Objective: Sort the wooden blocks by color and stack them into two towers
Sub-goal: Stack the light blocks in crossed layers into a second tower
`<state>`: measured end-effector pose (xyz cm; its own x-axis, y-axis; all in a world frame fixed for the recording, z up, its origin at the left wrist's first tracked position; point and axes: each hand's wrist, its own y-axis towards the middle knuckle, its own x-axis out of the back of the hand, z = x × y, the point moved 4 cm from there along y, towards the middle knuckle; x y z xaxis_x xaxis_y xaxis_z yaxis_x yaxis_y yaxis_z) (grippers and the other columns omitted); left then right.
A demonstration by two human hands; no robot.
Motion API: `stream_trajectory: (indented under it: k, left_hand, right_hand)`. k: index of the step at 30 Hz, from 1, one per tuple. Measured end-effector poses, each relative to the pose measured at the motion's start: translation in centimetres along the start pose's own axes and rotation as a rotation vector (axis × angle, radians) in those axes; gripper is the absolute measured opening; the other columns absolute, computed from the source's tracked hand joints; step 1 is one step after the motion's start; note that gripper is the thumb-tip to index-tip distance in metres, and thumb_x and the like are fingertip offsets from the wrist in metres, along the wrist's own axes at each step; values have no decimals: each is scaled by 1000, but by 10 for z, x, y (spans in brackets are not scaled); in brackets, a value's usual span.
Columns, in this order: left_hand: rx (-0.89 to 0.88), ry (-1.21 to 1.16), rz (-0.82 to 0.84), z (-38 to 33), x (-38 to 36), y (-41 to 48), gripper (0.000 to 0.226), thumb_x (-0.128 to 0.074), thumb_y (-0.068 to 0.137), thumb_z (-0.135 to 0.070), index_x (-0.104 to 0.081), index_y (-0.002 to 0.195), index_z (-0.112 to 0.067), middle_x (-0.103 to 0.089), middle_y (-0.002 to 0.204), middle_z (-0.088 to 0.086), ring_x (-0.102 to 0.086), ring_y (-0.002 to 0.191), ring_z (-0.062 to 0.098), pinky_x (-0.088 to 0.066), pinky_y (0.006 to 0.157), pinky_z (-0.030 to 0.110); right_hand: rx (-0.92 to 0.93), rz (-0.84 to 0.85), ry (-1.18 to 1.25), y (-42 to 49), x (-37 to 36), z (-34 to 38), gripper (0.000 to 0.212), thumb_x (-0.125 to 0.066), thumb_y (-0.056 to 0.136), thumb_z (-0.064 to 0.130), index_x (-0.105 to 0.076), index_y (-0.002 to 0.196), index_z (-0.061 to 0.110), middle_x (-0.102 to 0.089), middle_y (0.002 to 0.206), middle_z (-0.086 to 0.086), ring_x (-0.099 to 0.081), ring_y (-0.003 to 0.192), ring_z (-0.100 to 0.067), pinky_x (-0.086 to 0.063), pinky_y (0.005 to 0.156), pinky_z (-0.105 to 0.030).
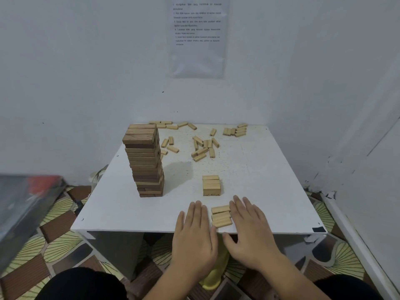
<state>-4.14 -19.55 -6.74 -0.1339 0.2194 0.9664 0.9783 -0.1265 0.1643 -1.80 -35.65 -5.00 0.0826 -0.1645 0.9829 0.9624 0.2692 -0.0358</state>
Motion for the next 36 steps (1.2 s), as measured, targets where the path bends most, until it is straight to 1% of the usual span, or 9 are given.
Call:
stream_trajectory:
  k: [4, 9, 13, 15, 18, 22, 27, 30, 36]
  left_hand:
    - [-17, 51, 2, -2, 1, 7, 61, -23, 107, -38, -56, 144, -2, -54, 151, 13, -48, 143, 28, -25, 114, 46]
    - [-32, 76, 47, -1, -1, 8, 60, -25, 107, -37, -58, 143, -2, -56, 149, 14, -51, 142, 29, -26, 113, 47]
    - [-36, 53, 70, 5, -1, 8, 67, -12, 110, -41, -55, 146, -5, -54, 152, 11, -47, 144, 27, -26, 118, 48]
    - [-61, 10, 68, 6, 9, 9, 69, -7, 109, -46, -42, 155, -9, -40, 162, 8, -31, 153, 23, -18, 128, 44]
    - [-95, -130, 105, 13, 21, 12, 69, -12, 107, -54, -12, 165, -18, -9, 173, -2, 0, 159, 14, 2, 129, 32]
    - [-165, -248, 100, 19, 28, 24, 72, -42, 100, -54, -27, 163, -21, -27, 168, -6, -16, 155, 12, -9, 127, 26]
    - [-179, -233, 65, 21, 30, 38, 58, -54, 91, -52, -53, 144, -27, -50, 134, -10, -35, 122, 11, -38, 106, 31]
    - [-166, -218, 64, 22, 30, 42, 51, -58, 90, -51, -57, 137, -30, -51, 127, -12, -36, 114, 11, -39, 97, 31]
    - [-160, -182, 76, 18, 29, 44, 47, -61, 95, -46, -52, 139, -35, -48, 131, -13, -35, 118, 13, -34, 95, 30]
  right_hand:
    - [0, 9, -3, -3, -4, 8, 91, -21, 86, 61, 2, 164, 20, 14, 171, 2, 19, 156, -19, 6, 127, -45]
    - [12, 19, -10, -3, -4, 7, 92, -28, 85, 54, 4, 164, 19, 16, 170, 2, 20, 156, -19, 7, 127, -45]
    - [19, 16, 18, -3, -3, 6, 91, -33, 86, 49, 3, 164, 19, 14, 171, 2, 18, 156, -19, 10, 127, -42]
    - [12, 13, 65, -2, -2, 3, 90, -39, 88, 46, 1, 164, 19, 11, 171, 2, 16, 156, -17, 11, 126, -38]
    - [-14, -1, 188, 3, 3, -2, 85, -44, 92, 42, -5, 164, 21, 1, 171, 7, 9, 156, -11, 11, 123, -29]
    - [26, -26, 283, 16, 14, -7, 80, -52, 84, 44, -28, 159, 29, -26, 160, 15, -13, 150, -7, -6, 118, -29]
    - [124, 22, 225, 30, 22, -5, 63, -62, 85, 48, -51, 145, 33, -40, 134, 20, -32, 128, -8, -23, 101, -30]
    - [136, 31, 216, 32, 25, -4, 62, -63, 88, 47, -51, 146, 31, -41, 133, 18, -33, 125, -7, -25, 103, -29]
    - [116, 37, 210, 30, 27, -2, 64, -64, 87, 48, -52, 146, 26, -42, 130, 15, -36, 122, -9, -34, 106, -32]
